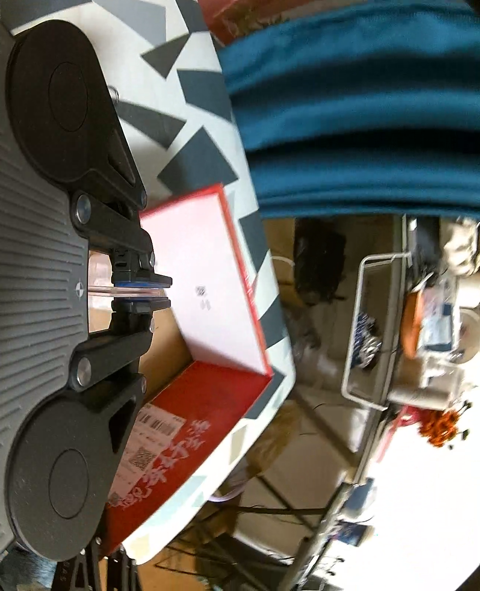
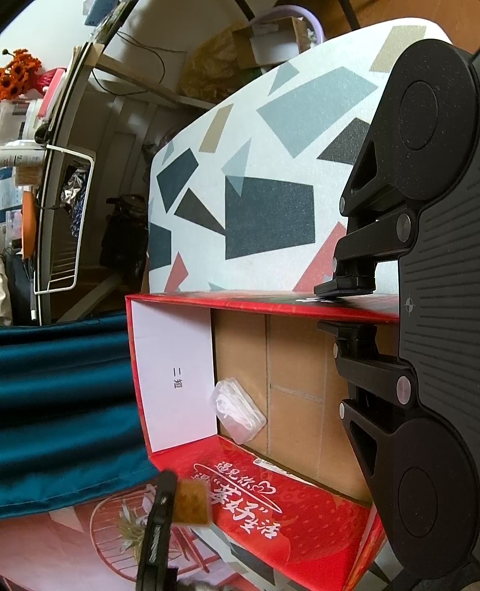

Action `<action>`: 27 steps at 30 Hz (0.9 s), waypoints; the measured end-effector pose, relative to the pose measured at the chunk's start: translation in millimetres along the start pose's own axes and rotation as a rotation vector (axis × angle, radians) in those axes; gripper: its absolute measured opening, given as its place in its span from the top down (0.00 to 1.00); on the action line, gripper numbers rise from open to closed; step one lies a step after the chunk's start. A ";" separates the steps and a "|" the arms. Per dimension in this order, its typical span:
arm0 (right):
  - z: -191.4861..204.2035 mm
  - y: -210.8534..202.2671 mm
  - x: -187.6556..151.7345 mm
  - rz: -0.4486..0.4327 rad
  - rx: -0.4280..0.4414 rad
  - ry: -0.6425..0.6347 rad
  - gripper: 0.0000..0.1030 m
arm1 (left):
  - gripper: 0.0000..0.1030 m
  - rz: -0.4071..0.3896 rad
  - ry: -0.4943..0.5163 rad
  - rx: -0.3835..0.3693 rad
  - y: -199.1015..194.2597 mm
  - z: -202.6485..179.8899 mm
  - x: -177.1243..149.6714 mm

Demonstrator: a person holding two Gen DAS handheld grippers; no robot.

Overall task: Organize rigid objects
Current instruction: 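Carry the held item with the left gripper toward the red box, then open the left gripper to drop the gold card case into the box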

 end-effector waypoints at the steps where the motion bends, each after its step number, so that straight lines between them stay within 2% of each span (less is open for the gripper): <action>1: 0.0 0.0 -0.1 0.000 0.001 0.000 0.89 | 0.95 0.011 0.005 0.001 3.8 0.7 -4.0; 10: -1.4 0.9 -1.0 -0.001 0.009 0.002 0.88 | 0.94 0.090 -0.007 0.015 31.3 12.8 -16.2; 19: -0.8 2.3 -1.4 0.002 0.010 0.005 0.88 | 0.91 0.070 -0.011 0.015 25.1 17.9 -12.6; 23: -1.0 2.2 -1.2 0.002 0.009 0.005 0.88 | 0.76 0.028 -0.040 0.025 6.9 26.4 -9.1; 26: -1.1 2.6 -1.8 0.004 0.007 0.005 0.88 | 0.75 -0.014 -0.075 -0.004 -14.3 35.8 -6.2; 27: -1.0 2.8 -1.8 0.004 0.006 0.005 0.88 | 0.71 -0.025 -0.085 -0.008 -20.6 38.8 -5.4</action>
Point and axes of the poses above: each gripper's, at about its wrist camera, not at the fingertips, and y roughly the way its jaws point, z to its left, x to its top, the point moved 6 cm from there along y, roughly the way its jaws point, and after that the axes turned 6 degrees about -y, right-handed, at the moved point
